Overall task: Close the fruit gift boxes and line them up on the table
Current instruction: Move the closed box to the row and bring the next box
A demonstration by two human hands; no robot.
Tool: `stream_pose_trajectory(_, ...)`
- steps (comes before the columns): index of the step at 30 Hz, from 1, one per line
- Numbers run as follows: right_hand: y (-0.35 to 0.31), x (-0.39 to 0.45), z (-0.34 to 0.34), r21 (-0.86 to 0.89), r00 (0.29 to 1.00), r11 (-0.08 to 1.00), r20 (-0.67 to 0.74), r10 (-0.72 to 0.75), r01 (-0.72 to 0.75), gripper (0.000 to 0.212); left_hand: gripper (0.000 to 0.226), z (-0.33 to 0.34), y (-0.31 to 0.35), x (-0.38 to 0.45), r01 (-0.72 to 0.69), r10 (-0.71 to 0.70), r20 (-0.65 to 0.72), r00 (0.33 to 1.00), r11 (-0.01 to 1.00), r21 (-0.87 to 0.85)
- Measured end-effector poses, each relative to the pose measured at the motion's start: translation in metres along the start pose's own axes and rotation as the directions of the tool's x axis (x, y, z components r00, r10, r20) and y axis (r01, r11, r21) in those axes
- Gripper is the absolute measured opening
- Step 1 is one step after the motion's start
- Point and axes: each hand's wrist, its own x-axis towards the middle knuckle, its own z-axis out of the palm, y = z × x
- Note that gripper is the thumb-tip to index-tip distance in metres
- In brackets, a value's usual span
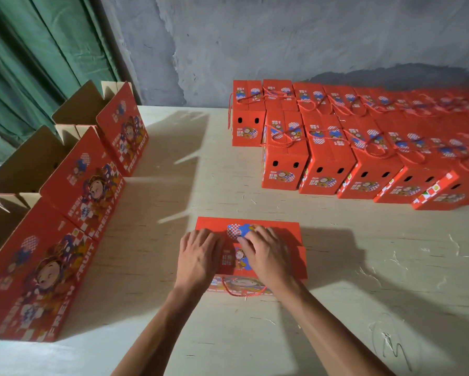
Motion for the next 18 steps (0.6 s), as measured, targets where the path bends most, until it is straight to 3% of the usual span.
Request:
stream_pose_trajectory(9,0.060,-0.020,-0.020,0.155,0.982,0.987,-0.173,0.074,-0.047,0.030,0.015,-0.002,-0.004,0.007,0.038,-0.034,0.064,0.997,0.997,-0.070)
stream_pose_trajectory(18,0.070,-0.013,-0.017,0.181,0.993,0.980,-0.066,0.101,-0.087,0.040,0.028,-0.003,-0.003,0.009,0.076,-0.068,0.091,0.994,0.993,-0.091)
